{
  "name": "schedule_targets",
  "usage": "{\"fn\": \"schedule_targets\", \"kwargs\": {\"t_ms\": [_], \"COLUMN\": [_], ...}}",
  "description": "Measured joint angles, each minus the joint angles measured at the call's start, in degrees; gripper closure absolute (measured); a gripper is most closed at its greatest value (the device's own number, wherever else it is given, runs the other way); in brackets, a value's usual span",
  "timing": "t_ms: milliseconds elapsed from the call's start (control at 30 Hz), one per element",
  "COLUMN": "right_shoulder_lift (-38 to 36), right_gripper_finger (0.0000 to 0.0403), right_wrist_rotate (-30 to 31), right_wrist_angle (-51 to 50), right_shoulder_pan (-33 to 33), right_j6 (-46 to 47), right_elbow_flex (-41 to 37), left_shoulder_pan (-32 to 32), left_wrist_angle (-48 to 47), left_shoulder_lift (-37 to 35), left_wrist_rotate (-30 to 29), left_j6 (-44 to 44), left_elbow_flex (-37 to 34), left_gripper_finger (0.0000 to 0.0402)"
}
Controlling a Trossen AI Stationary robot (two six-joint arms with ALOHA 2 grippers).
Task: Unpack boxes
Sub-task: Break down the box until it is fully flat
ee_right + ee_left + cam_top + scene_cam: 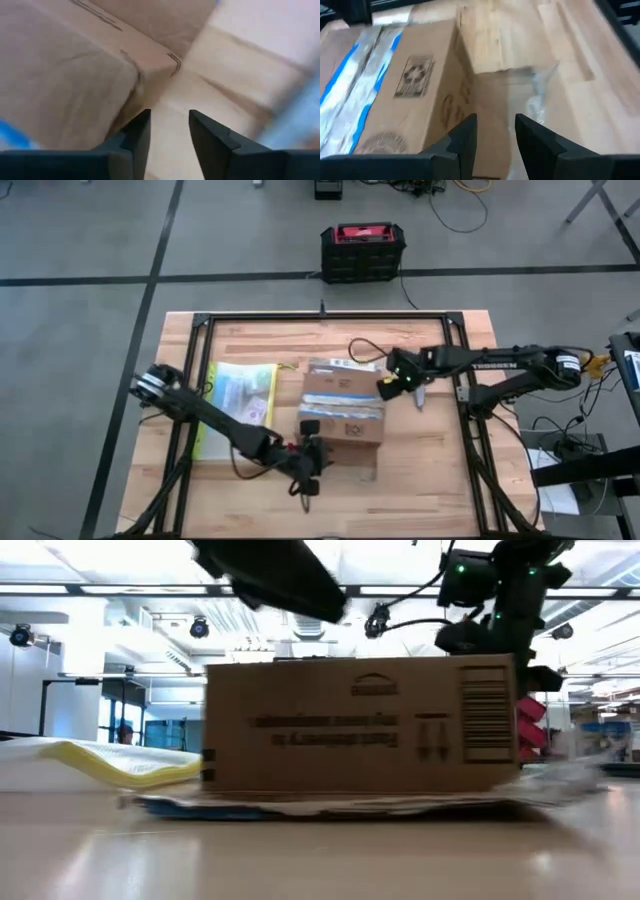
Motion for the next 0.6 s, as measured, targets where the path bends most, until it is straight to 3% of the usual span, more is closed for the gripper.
{"fn": "schedule_targets", "kwargs": {"t_ms": [67,200,333,600], "right_shoulder_lift": [0.1,0.0,0.2,0.3], "right_gripper_finger": [0.0269,0.0269,0.0239,0.0144], "right_wrist_rotate": [3.6,3.7,-1.5,0.2], "right_wrist_angle": [-8.0,-18.4,-15.1,-10.7], "right_shoulder_pan": [-1.0,-5.8,-9.1,-14.7], "right_j6": [-0.8,0.6,-0.8,0.7], "right_elbow_flex": [0.9,-0.5,-3.2,-7.9], "left_shoulder_pan": [-0.8,-2.6,-3.5,-4.9], "left_wrist_angle": [-2.7,-2.9,0.1,5.4], "left_shoulder_lift": [-1.4,-2.6,-1.9,0.9], "left_wrist_rotate": [-1.6,-5.0,-8.6,-8.4], "left_j6": [-2.2,-4.7,-6.7,-11.2], "left_elbow_flex": [-0.6,-3.1,-4.5,-7.3], "left_gripper_finger": [0.0283,0.0283,0.0283,0.0283]}}
